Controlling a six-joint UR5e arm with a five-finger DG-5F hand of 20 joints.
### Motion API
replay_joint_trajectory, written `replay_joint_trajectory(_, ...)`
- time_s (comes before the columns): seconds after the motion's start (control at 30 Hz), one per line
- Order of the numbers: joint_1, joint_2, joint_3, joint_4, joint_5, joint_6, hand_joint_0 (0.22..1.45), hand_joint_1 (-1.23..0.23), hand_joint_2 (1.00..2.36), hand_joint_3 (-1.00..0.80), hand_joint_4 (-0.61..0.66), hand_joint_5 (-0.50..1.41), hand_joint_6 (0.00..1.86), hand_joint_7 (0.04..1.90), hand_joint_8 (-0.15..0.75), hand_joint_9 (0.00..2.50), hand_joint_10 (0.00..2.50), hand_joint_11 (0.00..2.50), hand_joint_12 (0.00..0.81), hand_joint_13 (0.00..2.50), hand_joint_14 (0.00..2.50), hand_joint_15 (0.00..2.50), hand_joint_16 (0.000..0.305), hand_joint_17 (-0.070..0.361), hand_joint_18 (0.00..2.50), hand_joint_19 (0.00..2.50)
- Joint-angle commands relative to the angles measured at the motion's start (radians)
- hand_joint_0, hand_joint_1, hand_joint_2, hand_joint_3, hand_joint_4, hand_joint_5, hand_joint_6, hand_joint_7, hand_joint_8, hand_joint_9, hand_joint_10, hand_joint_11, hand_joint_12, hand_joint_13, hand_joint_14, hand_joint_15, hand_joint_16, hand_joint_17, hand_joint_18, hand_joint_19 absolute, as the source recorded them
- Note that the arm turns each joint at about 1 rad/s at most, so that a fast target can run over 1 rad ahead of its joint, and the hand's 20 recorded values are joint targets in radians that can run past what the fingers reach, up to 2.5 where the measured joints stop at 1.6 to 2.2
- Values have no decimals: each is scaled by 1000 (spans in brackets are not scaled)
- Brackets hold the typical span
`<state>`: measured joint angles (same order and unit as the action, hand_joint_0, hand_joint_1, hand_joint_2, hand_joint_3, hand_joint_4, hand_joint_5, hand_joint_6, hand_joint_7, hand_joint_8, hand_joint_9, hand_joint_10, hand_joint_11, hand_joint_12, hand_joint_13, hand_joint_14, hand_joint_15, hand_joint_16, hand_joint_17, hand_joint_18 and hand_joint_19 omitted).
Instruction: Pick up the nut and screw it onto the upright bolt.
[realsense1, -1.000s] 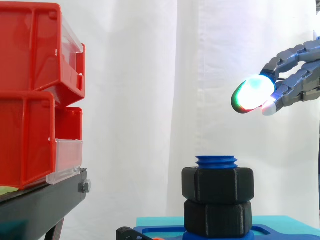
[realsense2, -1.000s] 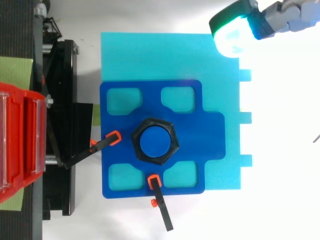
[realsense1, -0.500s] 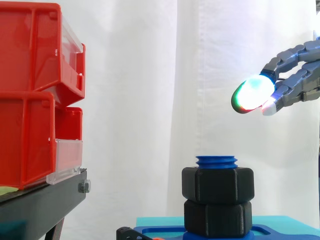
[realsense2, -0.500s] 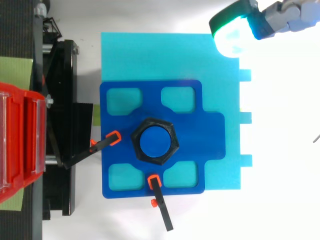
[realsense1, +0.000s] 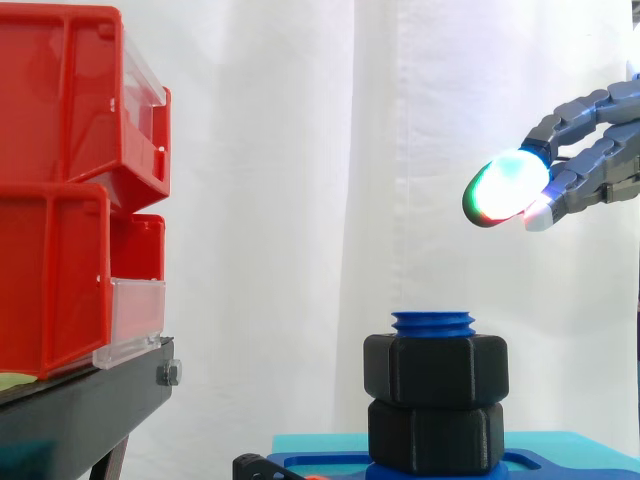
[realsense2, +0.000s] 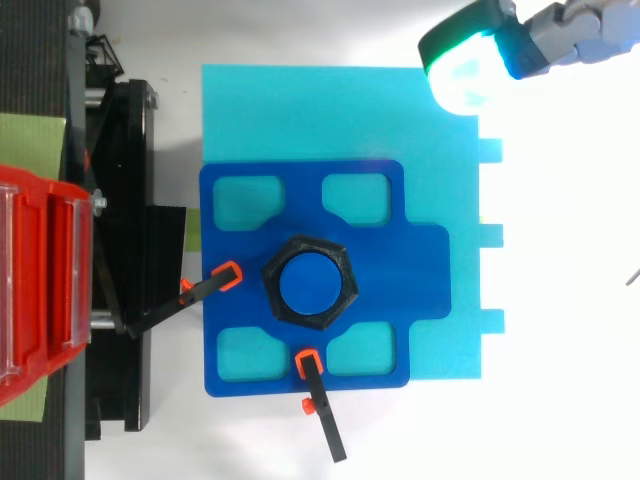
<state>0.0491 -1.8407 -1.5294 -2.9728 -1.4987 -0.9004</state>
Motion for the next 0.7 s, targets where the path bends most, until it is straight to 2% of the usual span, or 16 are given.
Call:
replay_joint_trajectory(0.0, 0, 0, 0, 0, 0, 0, 489, -266, 1000, -500, 256, -241, 502, 674, 232, 104, 0, 0, 352, 133, 0, 0, 47, 106, 0, 0)
replay_joint_trajectory(0.33, 0, 0, 0, 0, 0, 0, 494, -271, 1000, -500, 285, -235, 501, 645, 239, 120, 0, 0, 356, 158, 0, 0, 48, 107, 33, 0)
replay_joint_trajectory(0.47, 0, 0, 0, 0, 0, 0, 496, -270, 1000, -500, 325, -232, 502, 689, 249, 132, 0, 0, 356, 175, 0, 0, 48, 108, 49, 0)
replay_joint_trajectory(0.57, 0, 0, 0, 0, 0, 0, 499, -269, 1000, -500, 329, -224, 501, 642, 261, 155, 0, 0, 353, 203, 0, 0, 48, 107, 87, 0)
replay_joint_trajectory(0.67, 0, 0, 2, 0, 0, 0, 499, -266, 1000, -500, 339, -228, 502, 686, 263, 139, 0, 0, 355, 198, 0, 0, 48, 107, 94, 0)
